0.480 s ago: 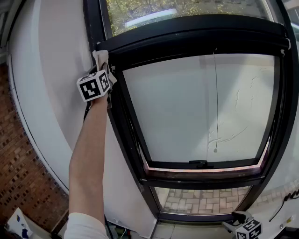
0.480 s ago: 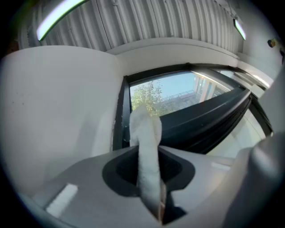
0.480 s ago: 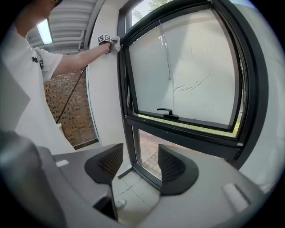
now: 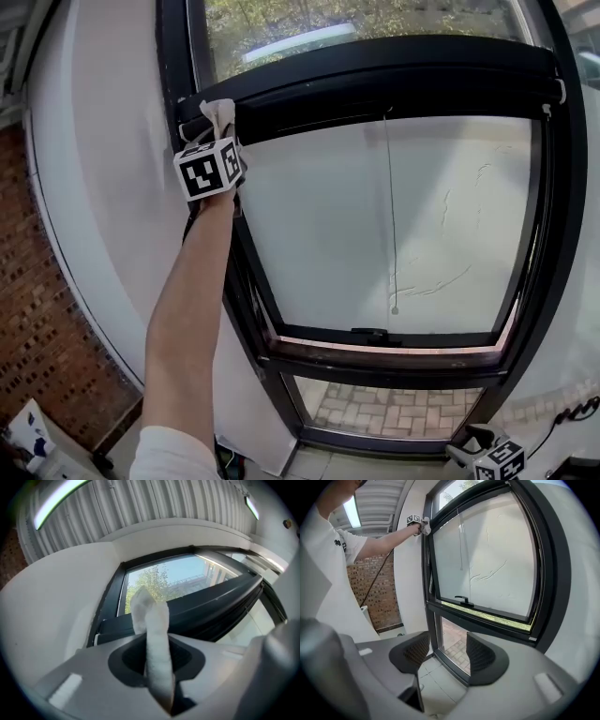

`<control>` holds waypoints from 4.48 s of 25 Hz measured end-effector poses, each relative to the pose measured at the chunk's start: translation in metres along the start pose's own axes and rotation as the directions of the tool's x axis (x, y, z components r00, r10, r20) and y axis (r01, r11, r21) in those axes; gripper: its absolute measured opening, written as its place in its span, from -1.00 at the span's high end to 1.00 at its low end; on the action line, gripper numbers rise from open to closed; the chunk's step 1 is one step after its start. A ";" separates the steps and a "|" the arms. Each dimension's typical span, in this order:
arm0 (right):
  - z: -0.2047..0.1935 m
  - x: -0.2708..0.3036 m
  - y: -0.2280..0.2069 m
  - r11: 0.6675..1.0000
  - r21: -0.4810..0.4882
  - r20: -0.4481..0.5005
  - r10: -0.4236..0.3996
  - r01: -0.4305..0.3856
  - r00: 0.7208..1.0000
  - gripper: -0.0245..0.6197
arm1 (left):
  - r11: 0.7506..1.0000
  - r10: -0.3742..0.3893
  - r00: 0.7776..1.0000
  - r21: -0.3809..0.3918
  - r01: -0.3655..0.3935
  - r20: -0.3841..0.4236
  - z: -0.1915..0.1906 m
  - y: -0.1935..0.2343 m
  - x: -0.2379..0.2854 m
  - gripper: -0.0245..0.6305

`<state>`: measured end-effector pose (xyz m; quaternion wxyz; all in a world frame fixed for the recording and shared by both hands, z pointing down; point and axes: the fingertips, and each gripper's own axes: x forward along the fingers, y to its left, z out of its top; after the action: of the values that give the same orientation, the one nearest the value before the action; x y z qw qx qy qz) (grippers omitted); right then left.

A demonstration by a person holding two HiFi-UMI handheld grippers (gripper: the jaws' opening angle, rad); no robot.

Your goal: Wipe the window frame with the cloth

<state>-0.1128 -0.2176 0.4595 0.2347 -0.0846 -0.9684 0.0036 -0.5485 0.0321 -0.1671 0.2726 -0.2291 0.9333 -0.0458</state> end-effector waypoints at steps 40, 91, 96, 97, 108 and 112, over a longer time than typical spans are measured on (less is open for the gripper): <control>-0.087 -0.132 -0.095 0.994 0.068 0.033 -0.083 0.080 0.996 0.15 | 0.974 -0.226 0.972 0.017 0.225 0.060 0.093 -0.345 -0.025 0.66; -0.154 -0.198 -0.100 0.947 0.194 0.016 -0.264 0.256 0.964 0.15 | 0.429 -0.663 0.741 0.756 0.494 -0.107 0.033 -0.678 -0.126 0.66; -0.154 -0.194 -0.095 0.953 0.185 0.008 -0.245 0.239 0.969 0.15 | 0.387 -0.670 0.728 0.768 0.510 -0.146 -0.010 -0.692 -0.152 0.65; -0.155 -0.194 -0.094 0.954 0.184 0.005 -0.243 0.238 0.970 0.15 | 0.379 -0.671 0.725 0.769 0.514 -0.154 -0.019 -0.695 -0.156 0.65; -0.159 -0.192 -0.086 0.956 0.186 -0.003 -0.228 0.225 0.974 0.15 | 0.294 -0.678 0.705 0.802 0.521 -0.209 -0.093 -0.718 -0.198 0.63; -0.161 -0.193 -0.084 0.956 0.188 -0.009 -0.227 0.224 0.974 0.15 | 0.267 -0.680 0.694 0.802 0.534 -0.236 -0.117 -0.724 -0.211 0.63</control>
<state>0.1153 -0.3372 0.5188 0.2346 0.0489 -0.9684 0.0687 -0.1611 -0.5223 0.1876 0.3786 -0.4149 0.6088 -0.5603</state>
